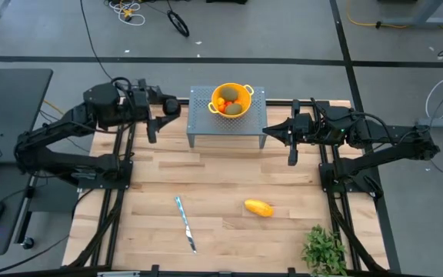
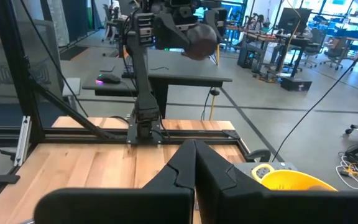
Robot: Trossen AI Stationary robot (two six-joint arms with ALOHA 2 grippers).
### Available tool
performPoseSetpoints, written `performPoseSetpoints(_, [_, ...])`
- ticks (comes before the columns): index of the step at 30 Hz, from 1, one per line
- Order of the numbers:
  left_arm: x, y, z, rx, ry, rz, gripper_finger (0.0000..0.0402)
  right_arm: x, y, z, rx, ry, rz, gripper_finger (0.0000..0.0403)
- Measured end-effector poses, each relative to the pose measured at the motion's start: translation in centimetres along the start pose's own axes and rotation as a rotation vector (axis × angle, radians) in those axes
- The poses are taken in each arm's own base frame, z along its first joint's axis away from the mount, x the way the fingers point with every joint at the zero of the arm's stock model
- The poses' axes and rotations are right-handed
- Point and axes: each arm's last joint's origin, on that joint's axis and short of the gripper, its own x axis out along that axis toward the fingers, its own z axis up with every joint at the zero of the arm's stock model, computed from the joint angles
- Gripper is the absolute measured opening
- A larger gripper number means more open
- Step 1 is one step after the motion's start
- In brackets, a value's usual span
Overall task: Pick & Place Fruit
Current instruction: Put the plum into the yellow colander bowl on the shelf
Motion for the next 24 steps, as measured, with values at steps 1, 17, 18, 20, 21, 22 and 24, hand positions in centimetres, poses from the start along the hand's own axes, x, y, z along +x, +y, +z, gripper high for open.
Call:
performPoseSetpoints(1, [0.0, 0.1, 0.0, 0.004, 0.0, 0.002, 0.0262, 0.0, 0.0, 0.0, 0.0, 0.0, 0.0, 0.0003])
performPoseSetpoints(17, [3.3, 0.5, -0.3, 0.001, -0.017, -0.035, 0.0262, 0.0, 0.0, 0.0, 0.0, 0.0, 0.0, 0.0003])
performPoseSetpoints(18, [3.7, 0.5, -0.4, 0.001, -0.017, -0.044, 0.0262, 0.0, 0.0, 0.0, 0.0, 0.0, 0.0, 0.0003])
performPoseSetpoints(20, [4.3, 0.4, -0.5, -0.001, -0.021, -0.058, 0.0262, 0.0, 0.0, 0.0, 0.0, 0.003, 0.0, 0.0003])
performPoseSetpoints(21, [4.6, 0.4, -0.6, -0.001, -0.02, -0.061, 0.0262, 0.0, 0.0, 0.0, 0.0, 0.003, 0.0, 0.0003])
performPoseSetpoints(22, [4.9, 0.4, -0.6, -0.001, -0.025, -0.065, 0.0262, 0.0, 0.0, 0.0, 0.0, 0.003, 0.0, 0.0003])
performPoseSetpoints(24, [5.5, 0.4, -0.8, -0.006, -0.013, -0.078, 0.0262, 0.0, 0.0, 0.0, 0.0, 0.003, 0.0, 0.0003])
